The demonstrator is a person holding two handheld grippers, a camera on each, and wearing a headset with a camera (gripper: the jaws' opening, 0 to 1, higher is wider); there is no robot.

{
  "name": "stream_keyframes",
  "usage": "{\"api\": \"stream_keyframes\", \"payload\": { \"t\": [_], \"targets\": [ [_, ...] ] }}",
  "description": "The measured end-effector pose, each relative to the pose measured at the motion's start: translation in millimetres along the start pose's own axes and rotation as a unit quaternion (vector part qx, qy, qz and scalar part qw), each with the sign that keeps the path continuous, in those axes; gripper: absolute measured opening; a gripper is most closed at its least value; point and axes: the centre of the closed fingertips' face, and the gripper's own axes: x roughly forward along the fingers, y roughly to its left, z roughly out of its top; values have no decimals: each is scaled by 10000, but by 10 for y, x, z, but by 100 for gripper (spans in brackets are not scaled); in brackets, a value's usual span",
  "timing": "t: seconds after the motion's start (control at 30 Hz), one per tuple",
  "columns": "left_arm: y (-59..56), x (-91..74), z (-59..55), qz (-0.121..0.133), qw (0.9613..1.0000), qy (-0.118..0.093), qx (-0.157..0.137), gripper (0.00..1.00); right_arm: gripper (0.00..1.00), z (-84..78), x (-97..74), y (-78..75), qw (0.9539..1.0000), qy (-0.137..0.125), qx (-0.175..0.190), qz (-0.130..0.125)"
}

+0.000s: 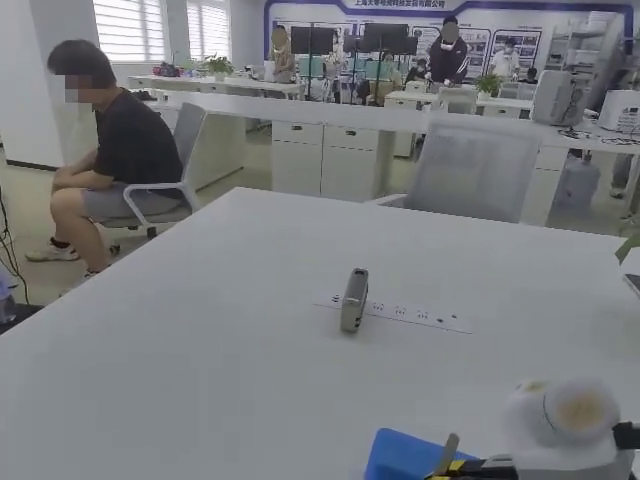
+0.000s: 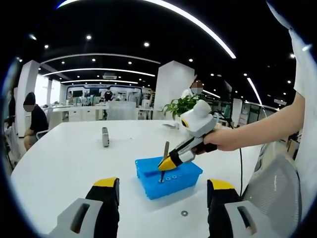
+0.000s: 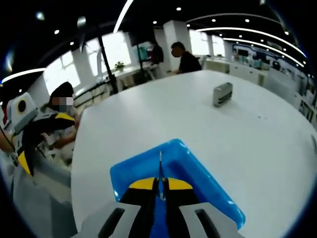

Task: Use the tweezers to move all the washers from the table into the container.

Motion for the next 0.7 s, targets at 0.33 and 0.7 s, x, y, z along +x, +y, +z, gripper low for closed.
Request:
{"api": "stream_keyframes", "payload": {
  "t": [0.33, 0.7],
  "targets": [
    [7, -11, 8, 19, 10000, -22, 0, 73, 4, 35, -114, 22, 9994, -56, -318, -93],
    [-2, -13, 13, 12, 10000, -25, 22, 72, 4, 203, -323, 153, 9981, -446, -394, -167]
  ]
}}
